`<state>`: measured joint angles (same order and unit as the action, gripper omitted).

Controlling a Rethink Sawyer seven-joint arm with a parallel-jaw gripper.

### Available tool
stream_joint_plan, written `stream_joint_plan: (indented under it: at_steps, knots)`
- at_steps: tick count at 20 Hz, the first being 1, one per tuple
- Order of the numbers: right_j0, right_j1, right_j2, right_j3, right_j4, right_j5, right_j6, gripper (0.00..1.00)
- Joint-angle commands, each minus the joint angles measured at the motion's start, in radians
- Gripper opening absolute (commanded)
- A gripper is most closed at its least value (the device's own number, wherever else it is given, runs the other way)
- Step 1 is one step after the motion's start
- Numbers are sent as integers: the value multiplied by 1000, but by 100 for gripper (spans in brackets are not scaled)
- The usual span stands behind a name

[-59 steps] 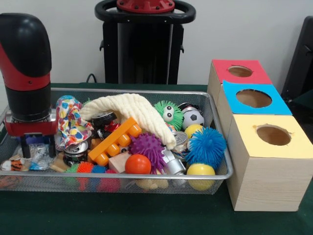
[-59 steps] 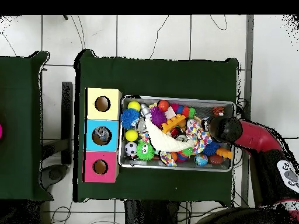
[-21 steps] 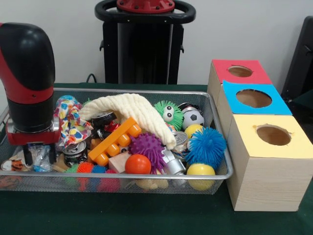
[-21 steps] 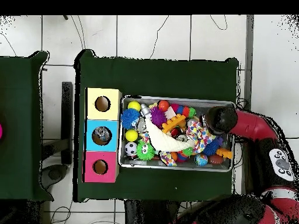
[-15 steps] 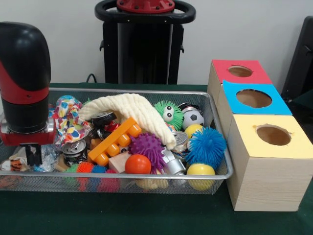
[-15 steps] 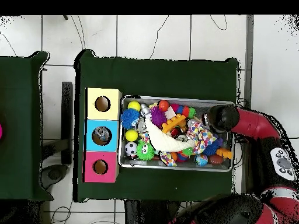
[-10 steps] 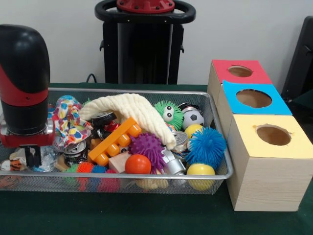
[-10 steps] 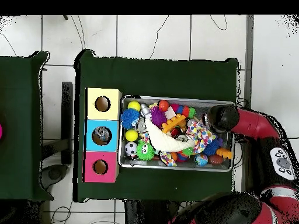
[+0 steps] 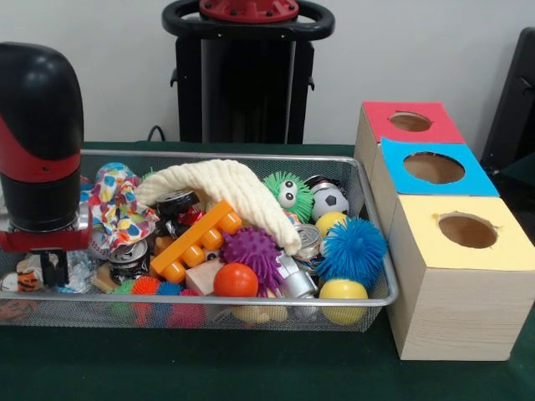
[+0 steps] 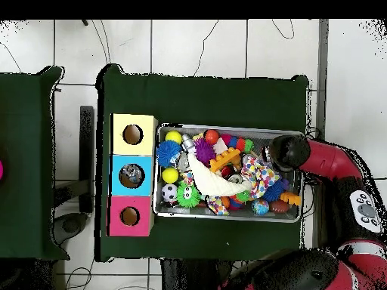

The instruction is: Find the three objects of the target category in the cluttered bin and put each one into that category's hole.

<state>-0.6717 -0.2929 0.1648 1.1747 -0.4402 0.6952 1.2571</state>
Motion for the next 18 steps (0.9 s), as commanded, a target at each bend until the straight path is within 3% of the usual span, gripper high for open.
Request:
stream_joint_plan:
  at_steps: [1, 4, 7, 10, 14, 18]
  knots:
    - [-75, -7, 130, 144, 3, -1, -130, 0]
    - [-148, -132, 230, 263, 66, 24, -181, 0]
    - [-158, -236, 240, 303, 89, 131, -189, 0]
    - [-162, -295, 245, 312, 100, 217, -183, 0]
    - [-160, -298, 244, 307, 69, 207, -176, 0]
    - [-108, -215, 180, 249, -45, 75, -109, 0]
